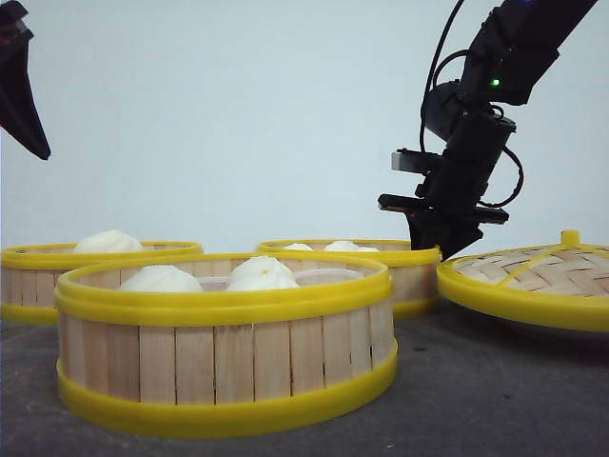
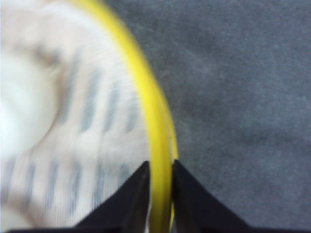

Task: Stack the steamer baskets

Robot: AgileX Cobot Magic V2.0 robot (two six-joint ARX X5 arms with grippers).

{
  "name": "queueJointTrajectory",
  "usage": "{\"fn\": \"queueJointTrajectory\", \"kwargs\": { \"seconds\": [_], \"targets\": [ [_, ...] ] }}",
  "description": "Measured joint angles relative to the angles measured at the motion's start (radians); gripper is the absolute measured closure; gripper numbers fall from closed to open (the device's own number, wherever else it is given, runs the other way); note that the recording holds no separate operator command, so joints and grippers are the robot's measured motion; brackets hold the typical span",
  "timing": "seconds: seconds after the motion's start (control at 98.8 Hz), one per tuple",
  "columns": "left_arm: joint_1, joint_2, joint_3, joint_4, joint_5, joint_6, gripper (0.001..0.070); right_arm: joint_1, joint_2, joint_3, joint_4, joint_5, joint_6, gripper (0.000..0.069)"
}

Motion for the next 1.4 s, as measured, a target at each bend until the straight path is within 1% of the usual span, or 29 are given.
{"fn": "queueJointTrajectory", "kwargs": {
  "seconds": [0.081,0.253,0.456,0.618,0.709,0.861,1.033,1.185,1.397],
  "targets": [
    [0.000,0.000,0.000,0.000,0.000,0.000,0.0160,0.000,0.000,0.000,0.002,0.007,0.005,0.0663],
    [0.000,0.000,0.000,0.000,0.000,0.004,0.0160,0.000,0.016,0.047,-0.050,0.009,0.005,0.0666],
    [0.000,0.000,0.000,0.000,0.000,0.005,0.0160,0.000,0.025,0.198,-0.175,0.006,-0.004,0.0666],
    [0.000,0.000,0.000,0.000,0.000,0.017,0.0160,-0.001,0.025,0.335,-0.281,-0.043,-0.006,0.0666],
    [0.000,0.000,0.000,0.000,0.000,0.025,0.0160,0.003,0.021,0.385,-0.348,-0.066,-0.011,0.0667],
    [0.003,0.000,0.000,0.000,0.000,0.037,0.0160,0.021,-0.023,0.390,-0.406,-0.064,-0.031,0.0667],
    [0.011,0.000,0.000,0.000,0.000,0.051,0.0160,0.071,-0.120,0.390,-0.470,-0.063,-0.048,0.0667],
    [0.033,0.000,0.000,0.000,0.000,0.057,0.0160,0.146,-0.189,0.392,-0.545,-0.077,-0.049,0.0667],
    [0.069,-0.025,0.005,-0.016,0.000,0.077,0.0160,0.269,-0.191,0.392,-0.586,-0.066,-0.056,0.0667]
  ]
}}
